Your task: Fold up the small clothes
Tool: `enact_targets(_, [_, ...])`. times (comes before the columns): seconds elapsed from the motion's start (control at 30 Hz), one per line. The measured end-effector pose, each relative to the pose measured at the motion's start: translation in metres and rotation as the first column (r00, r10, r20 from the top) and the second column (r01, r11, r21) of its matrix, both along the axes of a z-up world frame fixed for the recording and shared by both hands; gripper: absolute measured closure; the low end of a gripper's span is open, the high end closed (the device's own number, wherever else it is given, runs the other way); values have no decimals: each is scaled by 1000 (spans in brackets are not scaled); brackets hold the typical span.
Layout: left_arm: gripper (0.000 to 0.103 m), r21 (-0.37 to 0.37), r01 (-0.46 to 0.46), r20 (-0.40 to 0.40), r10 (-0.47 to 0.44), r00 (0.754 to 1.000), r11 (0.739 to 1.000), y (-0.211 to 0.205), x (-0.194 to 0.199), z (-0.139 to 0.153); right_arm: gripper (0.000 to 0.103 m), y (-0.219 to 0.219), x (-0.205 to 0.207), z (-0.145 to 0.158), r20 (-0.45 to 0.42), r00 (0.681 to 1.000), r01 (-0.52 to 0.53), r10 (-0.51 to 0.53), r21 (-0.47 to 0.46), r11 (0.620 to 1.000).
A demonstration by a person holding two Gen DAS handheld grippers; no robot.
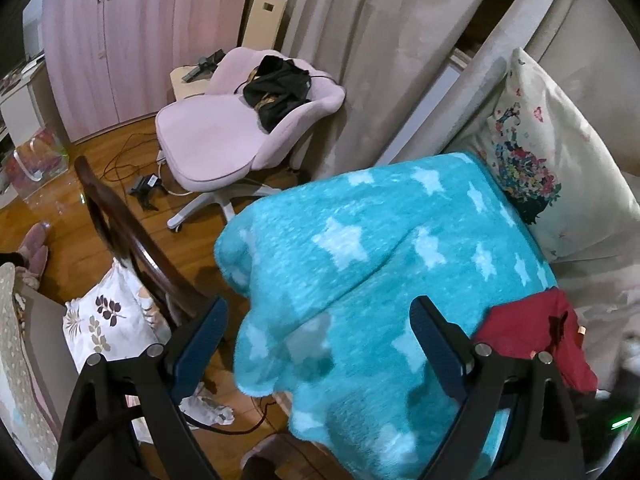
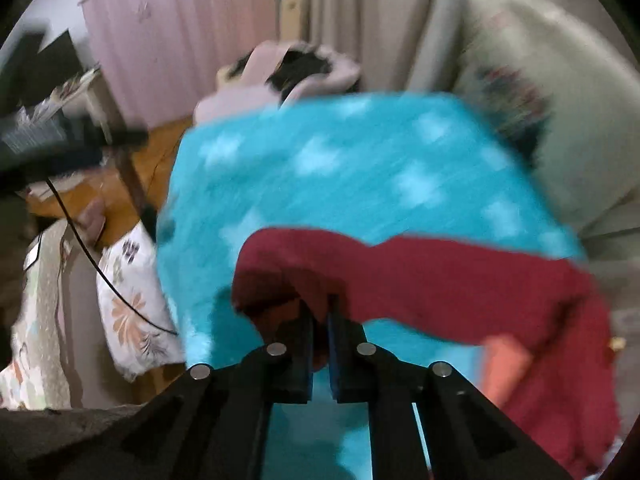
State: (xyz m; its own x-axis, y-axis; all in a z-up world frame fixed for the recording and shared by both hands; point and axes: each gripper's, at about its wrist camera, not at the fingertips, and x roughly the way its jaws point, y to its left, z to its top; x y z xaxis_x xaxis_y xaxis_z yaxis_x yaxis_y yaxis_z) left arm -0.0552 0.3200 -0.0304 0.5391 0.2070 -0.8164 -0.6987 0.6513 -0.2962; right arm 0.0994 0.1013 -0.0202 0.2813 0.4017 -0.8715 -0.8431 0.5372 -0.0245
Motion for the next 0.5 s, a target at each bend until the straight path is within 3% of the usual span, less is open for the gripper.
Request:
enact_targets(0.13, [11, 14, 50, 43, -51, 998, 999, -9, 18, 11, 98, -56, 35, 91, 169, 985, 17, -20, 18, 1000])
enact_targets(0.17, [11, 18, 65, 49, -66, 997, 998, -13, 24, 12, 98, -74, 47, 121, 256, 966, 41, -41, 6, 999])
enact_targets(0.3, [11, 28, 156, 76, -158, 985, 987, -39, 50, 21, 98, -128, 72, 193, 467, 875, 148, -123, -18, 989])
enact_targets(0.4, [11, 41, 225, 88, -228, 970, 974, -65, 63, 26, 97, -169, 76, 197, 564, 818, 215, -110, -122, 969])
enact_targets(0.47, [11, 53, 259, 84, -263, 961, 964, -82, 69, 28, 97, -197, 74, 179, 567, 817, 249, -99, -193, 949])
enact_targets(0.5, [11, 56, 276, 79, -280, 957, 960, -90, 70, 27, 97, -213, 72, 162, 548, 832, 256, -89, -237, 937])
